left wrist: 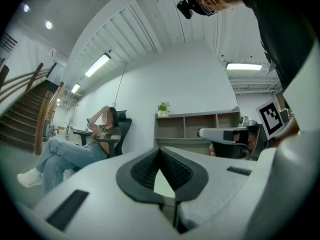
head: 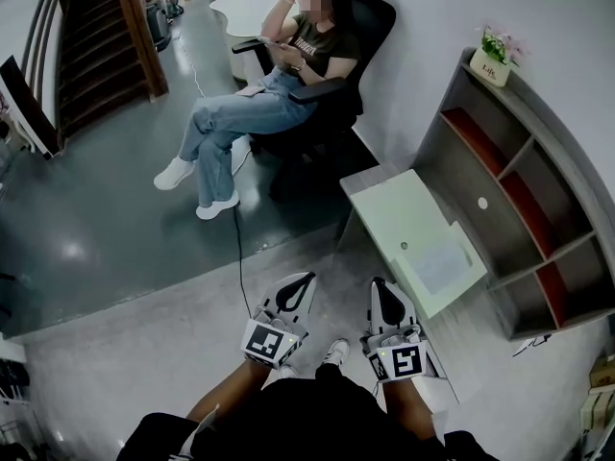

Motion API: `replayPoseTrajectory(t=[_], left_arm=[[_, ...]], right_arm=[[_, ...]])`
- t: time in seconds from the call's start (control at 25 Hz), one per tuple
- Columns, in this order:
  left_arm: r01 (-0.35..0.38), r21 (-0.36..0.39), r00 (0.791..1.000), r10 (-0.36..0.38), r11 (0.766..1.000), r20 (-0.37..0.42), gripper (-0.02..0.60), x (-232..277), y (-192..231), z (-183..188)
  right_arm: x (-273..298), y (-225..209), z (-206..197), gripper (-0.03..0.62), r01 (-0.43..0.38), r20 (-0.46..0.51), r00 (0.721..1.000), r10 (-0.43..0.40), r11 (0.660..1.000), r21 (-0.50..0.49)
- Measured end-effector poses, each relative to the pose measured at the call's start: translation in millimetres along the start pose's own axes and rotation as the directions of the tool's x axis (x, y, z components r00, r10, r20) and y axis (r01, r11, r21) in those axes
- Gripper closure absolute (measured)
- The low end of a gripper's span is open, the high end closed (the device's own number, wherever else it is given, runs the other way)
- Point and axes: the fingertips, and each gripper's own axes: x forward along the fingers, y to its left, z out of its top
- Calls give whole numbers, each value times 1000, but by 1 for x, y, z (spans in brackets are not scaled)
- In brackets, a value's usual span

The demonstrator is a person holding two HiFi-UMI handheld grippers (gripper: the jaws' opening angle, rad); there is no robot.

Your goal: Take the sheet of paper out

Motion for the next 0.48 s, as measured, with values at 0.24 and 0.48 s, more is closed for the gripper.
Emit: replayPoseTrajectory(t=[0.24, 0.48], left_arm=[[13, 13, 1000, -13, 1000, -7, 577, 38, 0, -1], [18, 4, 1000, -18, 1000, -12, 577, 71, -6, -3]], right_arm=[[12, -34, -1, 572, 6, 8, 1000, -6, 1000, -5], [16, -69, -8, 572, 31, 7, 999, -31, 1000, 3]])
